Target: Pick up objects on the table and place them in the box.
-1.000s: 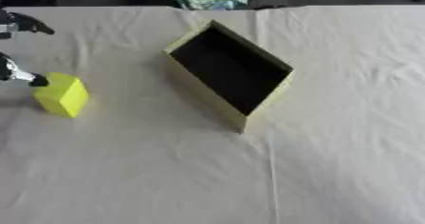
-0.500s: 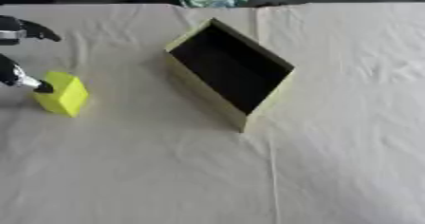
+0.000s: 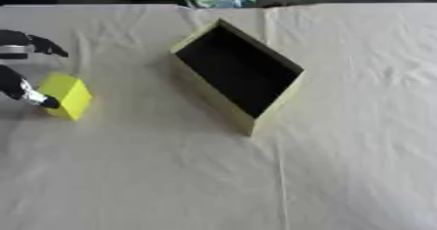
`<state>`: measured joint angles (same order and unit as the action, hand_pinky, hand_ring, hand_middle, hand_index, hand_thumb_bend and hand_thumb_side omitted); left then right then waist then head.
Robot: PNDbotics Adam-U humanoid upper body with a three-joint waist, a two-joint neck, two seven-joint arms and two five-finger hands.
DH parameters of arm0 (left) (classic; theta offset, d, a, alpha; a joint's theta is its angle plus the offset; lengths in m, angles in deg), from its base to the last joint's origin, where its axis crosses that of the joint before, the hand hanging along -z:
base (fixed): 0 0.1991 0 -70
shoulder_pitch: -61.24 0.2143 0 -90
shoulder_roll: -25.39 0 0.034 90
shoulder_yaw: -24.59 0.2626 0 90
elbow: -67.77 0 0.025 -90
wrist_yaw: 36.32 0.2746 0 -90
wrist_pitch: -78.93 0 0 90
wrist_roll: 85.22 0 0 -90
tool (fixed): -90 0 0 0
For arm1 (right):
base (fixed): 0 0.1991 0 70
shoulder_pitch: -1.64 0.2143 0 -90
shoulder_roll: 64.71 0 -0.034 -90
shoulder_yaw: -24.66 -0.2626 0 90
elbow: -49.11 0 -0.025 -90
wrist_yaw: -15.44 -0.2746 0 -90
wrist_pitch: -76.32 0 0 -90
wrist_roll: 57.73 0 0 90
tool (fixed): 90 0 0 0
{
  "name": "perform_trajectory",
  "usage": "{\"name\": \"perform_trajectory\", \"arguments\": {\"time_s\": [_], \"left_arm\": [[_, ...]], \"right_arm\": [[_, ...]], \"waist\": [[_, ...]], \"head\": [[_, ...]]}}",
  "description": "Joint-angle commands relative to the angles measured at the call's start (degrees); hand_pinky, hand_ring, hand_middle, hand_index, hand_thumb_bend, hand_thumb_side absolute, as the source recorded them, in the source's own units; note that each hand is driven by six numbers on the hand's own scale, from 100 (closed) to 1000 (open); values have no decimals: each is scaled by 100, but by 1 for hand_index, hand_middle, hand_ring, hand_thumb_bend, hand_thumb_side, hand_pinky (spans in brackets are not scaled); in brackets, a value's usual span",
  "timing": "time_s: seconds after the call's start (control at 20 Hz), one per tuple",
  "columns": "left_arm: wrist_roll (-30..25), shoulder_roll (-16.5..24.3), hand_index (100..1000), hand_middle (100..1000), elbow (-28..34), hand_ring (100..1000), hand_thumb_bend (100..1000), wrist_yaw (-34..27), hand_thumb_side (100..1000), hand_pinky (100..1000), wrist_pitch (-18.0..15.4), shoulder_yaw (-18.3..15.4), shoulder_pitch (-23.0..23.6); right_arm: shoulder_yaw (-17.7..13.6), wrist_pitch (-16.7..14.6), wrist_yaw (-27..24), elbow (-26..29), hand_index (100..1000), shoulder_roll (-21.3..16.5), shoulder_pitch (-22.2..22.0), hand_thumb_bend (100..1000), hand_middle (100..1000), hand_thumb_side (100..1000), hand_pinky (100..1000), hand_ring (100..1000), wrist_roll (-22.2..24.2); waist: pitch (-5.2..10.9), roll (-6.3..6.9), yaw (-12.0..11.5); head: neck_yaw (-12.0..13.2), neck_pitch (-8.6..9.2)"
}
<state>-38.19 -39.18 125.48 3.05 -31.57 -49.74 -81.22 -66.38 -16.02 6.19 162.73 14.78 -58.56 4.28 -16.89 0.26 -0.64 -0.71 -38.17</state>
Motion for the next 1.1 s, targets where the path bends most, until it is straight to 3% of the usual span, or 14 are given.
{"name": "perform_trajectory", "arguments": {"time_s": [0.05,0.65,0.85,0.9,1.0,1.1], "left_arm": [[-900,133,981,943,-101,962,623,61,547,958,-982,55,-27],[-900,-22,908,865,-194,897,384,158,497,908,-1333,130,14],[-792,-36,845,772,-129,843,260,80,488,864,-1370,112,41],[-712,-36,798,694,-107,799,166,76,477,832,-1385,108,43],[-451,-27,757,634,-57,765,100,113,467,807,-1413,95,61],[-218,-4,731,621,10,757,100,200,475,802,-1413,79,83]], "right_arm": [[-42,-5,-30,97,823,-72,95,100,536,711,750,749,-1],[-62,15,-33,97,823,-20,71,100,535,710,751,749,-22],[-73,18,-33,97,823,-8,55,100,535,711,751,749,-32],[-75,19,-33,97,823,-4,52,100,535,711,752,749,-33],[-81,18,-34,97,823,4,44,100,534,712,752,749,-37],[-85,23,-28,97,824,5,30,100,534,712,752,749,-37]], "waist": [[3,87,18],[-23,66,33],[-23,62,35],[-23,61,37],[-24,60,42],[-24,61,48]], "head": [[12,51],[14,72],[3,85],[3,81],[-5,78],[-12,74]]}}
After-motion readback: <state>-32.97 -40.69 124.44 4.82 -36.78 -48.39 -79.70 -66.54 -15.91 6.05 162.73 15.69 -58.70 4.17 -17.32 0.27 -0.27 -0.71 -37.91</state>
